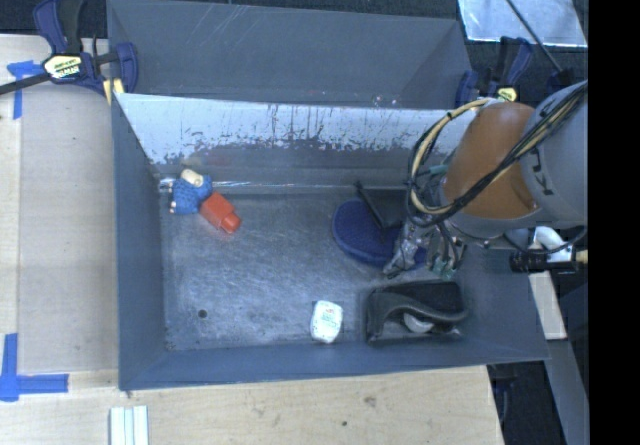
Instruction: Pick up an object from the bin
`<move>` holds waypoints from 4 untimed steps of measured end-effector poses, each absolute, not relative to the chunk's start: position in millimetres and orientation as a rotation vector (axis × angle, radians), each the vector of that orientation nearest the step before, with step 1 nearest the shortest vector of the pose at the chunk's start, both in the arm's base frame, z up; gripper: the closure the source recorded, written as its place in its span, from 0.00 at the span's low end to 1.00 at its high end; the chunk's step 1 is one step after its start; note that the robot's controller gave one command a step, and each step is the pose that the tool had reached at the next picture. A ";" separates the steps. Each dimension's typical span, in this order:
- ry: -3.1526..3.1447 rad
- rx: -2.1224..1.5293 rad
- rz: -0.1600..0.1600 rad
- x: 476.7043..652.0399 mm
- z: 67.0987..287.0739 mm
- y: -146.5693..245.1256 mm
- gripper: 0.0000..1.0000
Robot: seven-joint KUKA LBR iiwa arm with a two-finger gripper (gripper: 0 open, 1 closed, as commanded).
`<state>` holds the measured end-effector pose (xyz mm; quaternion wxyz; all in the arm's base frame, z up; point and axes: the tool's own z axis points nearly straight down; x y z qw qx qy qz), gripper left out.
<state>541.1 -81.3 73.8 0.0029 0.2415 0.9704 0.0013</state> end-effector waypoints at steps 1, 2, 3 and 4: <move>3.065 0.633 0.001 532.6 216.8 -73.3 1.00; 3.035 0.830 0.001 537.8 121.3 -14.7 1.00; 3.029 0.834 0.000 526.4 126.5 -5.8 1.00; 3.019 0.846 0.001 554.8 143.6 -12.8 1.00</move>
Offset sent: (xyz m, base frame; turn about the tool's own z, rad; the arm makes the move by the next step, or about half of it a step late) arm -0.0110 0.0087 0.1378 -0.0803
